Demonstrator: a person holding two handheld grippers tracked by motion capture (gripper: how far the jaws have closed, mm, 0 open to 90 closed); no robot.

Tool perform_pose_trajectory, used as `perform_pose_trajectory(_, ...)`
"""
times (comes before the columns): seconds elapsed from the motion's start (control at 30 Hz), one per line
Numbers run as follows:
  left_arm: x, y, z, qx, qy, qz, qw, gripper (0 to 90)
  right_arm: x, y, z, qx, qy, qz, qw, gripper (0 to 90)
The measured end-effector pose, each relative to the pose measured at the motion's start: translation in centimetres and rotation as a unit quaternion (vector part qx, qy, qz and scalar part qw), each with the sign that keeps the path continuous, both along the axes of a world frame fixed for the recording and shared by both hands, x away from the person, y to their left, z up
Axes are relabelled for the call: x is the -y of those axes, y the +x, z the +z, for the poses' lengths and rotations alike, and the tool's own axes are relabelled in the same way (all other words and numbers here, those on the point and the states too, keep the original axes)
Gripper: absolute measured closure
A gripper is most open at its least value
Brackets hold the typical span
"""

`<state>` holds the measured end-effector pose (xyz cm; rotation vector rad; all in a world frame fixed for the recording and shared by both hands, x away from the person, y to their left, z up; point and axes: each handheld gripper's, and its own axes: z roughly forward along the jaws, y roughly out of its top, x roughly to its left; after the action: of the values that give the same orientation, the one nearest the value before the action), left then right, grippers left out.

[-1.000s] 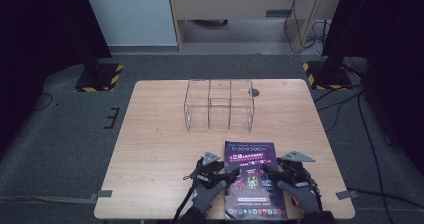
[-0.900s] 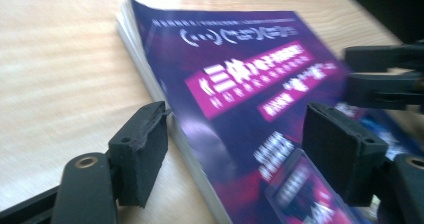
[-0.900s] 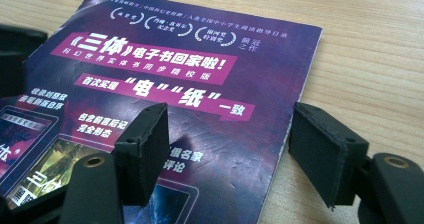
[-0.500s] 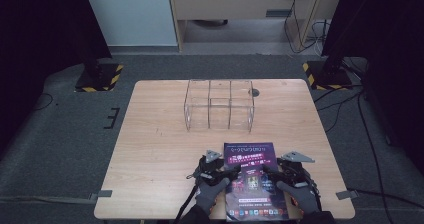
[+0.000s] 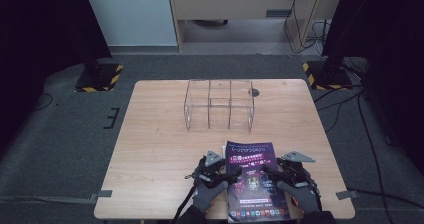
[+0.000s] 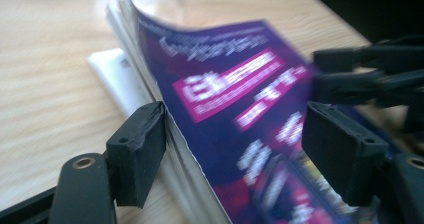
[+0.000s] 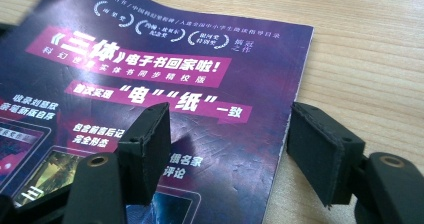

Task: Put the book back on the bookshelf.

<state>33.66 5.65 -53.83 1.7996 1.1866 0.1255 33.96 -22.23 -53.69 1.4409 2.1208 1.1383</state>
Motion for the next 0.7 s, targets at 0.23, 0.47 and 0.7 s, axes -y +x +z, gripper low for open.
perform_pose_trajectory(0.23, 0.0, 0.0, 0.0, 0.002, 0.011, 0.001, 0.9999, 29.6, 0.0, 0.0, 0.0, 0.000, -0.001, 0.000, 1.0000, 34.0)
perform_pose_trajectory(0.47, 0.2, -0.2, 0.3, 0.011, 0.054, 0.019, 0.9983, 33.8, -0.1, 0.0, 0.0, -0.001, -0.005, 0.002, 1.0000, 34.0)
perform_pose_trajectory(0.7, 1.2, -0.4, 0.3, 0.022, 0.074, 0.032, 0.9965, 26.0, -0.1, -0.1, 0.0, 0.001, -0.006, 0.002, 1.0000, 33.6)
